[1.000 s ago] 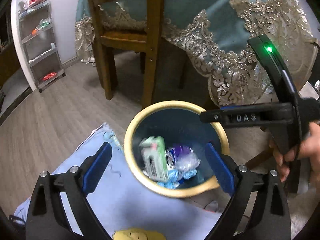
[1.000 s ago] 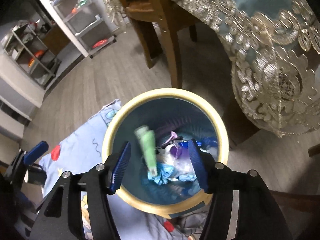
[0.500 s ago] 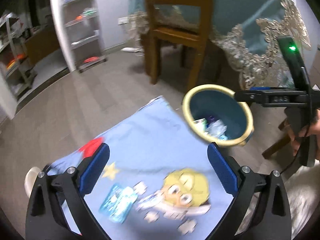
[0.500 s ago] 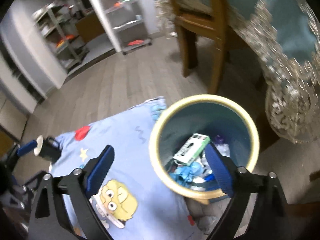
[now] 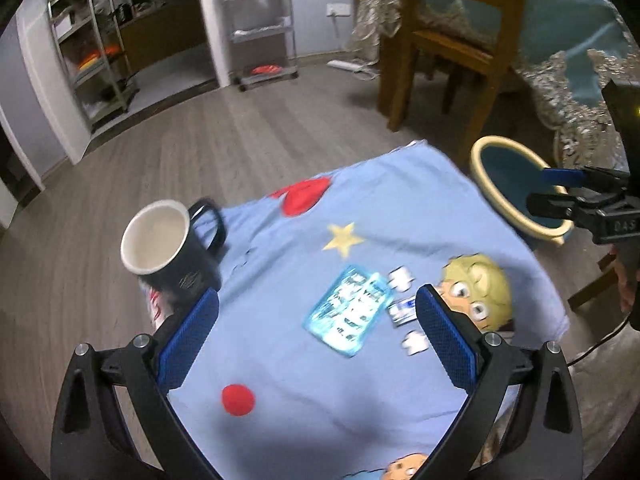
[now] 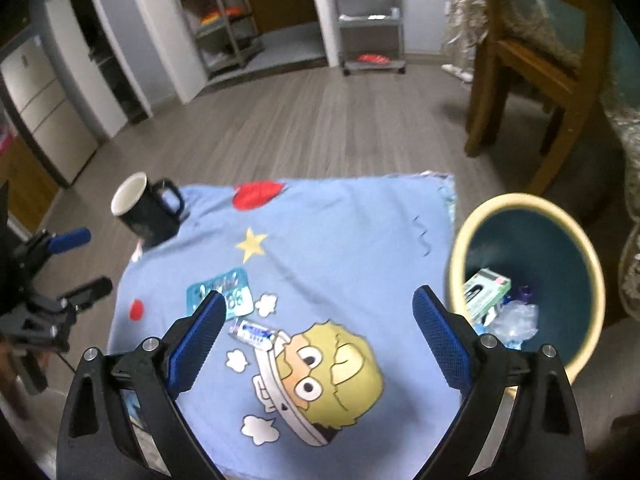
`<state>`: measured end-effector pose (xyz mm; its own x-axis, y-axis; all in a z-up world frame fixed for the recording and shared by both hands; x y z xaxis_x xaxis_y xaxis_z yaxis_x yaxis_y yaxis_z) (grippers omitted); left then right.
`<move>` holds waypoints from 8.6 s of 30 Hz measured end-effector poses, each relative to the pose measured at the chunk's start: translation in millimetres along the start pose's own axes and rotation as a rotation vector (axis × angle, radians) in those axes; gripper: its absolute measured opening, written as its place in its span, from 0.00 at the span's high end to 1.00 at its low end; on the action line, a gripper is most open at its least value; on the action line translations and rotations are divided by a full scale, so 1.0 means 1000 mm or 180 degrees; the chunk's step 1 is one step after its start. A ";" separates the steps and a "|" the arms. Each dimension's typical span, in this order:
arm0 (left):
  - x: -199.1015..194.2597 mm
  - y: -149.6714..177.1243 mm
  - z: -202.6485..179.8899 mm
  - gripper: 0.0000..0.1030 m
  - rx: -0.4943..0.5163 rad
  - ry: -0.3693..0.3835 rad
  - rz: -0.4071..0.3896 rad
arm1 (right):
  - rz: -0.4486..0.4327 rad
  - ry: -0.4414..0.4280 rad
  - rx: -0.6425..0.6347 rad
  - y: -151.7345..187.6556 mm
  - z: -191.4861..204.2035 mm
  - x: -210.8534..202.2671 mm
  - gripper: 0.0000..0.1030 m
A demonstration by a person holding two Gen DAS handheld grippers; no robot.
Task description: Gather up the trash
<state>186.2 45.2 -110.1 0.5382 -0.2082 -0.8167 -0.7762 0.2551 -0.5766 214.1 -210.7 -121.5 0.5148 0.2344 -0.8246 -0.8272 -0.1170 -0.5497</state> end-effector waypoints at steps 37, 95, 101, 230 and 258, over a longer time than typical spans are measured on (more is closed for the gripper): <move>0.098 0.032 0.011 0.06 0.0012 0.0101 0.0784 | 0.0963 -0.0199 -0.1147 0.070 0.071 0.107 0.81; 0.153 -0.108 -0.332 0.31 0.1365 0.0850 0.0329 | 0.0273 0.0170 0.1926 0.021 -0.267 0.005 0.80; 0.152 -0.125 -0.331 0.07 0.1247 0.0795 0.0097 | 0.0142 0.0307 0.1969 0.018 -0.275 -0.009 0.48; 0.014 -0.032 -0.258 0.06 0.0750 0.0327 -0.0366 | -0.0387 0.0932 0.1265 0.104 -0.166 -0.115 0.06; 0.017 -0.032 -0.252 0.06 0.0721 0.0270 -0.0224 | -0.0377 0.0952 0.1270 0.103 -0.166 -0.112 0.06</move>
<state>137.4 -204.0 -99.8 0.5514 -0.3089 -0.7749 -0.6393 0.4403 -0.6304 108.9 -408.7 -107.9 0.6039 -0.0696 -0.7940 -0.7508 0.2848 -0.5960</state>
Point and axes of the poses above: each gripper's, at about its wrist camera, not at the fingertips, and x roughly the way its jaws point, z to its left, y to its underside, the point moved 8 cm from there along x, roughly the way its jaws point, and after that the axes turned 5 degrees about y, right-handed, at the moved point
